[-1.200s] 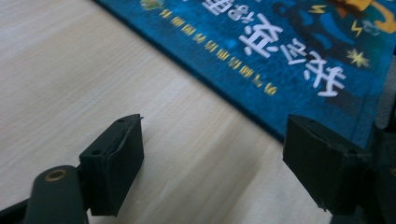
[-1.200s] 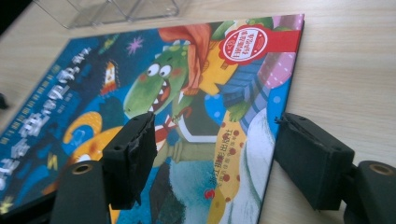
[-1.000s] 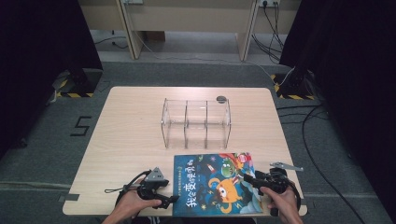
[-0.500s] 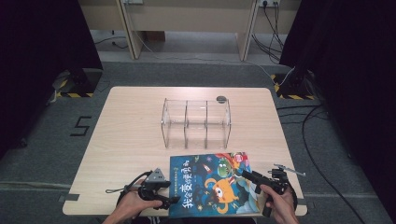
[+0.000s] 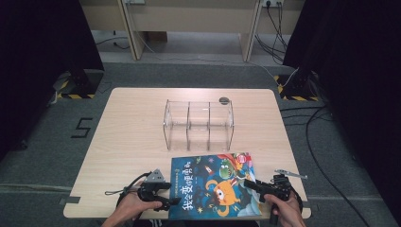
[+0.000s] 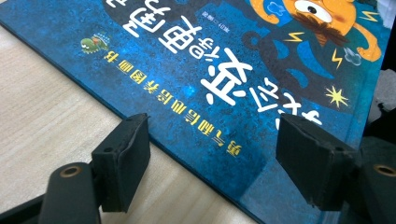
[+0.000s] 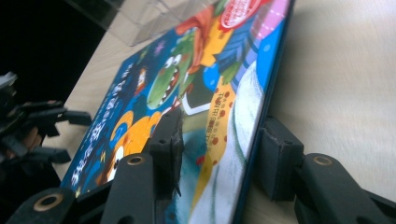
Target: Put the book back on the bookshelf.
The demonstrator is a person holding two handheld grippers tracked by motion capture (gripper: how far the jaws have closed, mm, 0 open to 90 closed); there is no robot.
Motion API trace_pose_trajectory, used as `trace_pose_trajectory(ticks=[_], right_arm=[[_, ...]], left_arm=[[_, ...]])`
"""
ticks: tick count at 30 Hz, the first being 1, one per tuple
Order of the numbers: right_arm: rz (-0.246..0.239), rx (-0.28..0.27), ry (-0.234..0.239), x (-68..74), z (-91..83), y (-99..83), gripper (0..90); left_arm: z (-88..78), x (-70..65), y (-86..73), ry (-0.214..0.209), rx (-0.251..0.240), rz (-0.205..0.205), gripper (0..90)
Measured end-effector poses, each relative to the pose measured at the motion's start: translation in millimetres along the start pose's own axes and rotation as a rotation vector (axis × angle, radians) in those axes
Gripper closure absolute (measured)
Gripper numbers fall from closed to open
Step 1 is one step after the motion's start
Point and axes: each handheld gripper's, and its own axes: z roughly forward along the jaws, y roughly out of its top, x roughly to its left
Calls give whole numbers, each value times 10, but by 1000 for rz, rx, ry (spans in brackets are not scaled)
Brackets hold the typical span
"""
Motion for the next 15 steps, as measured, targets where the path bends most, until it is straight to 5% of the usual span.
trace_pose_trajectory(ticks=[2,4,6,15], right_arm=[[-21,-7,2,28,-19,10,558],[-150,-64,16,164,-98,55,556],[-204,-80,13,226,-135,68,555],[-310,-144,46,300,-196,74,555]], left_arm=[[-3,6,-2,-3,-1,-2,253],[-6,19,-4,-16,-3,-8,243],[-9,30,-9,-26,-7,-16,234],[-7,48,-14,-28,-20,-22,230]])
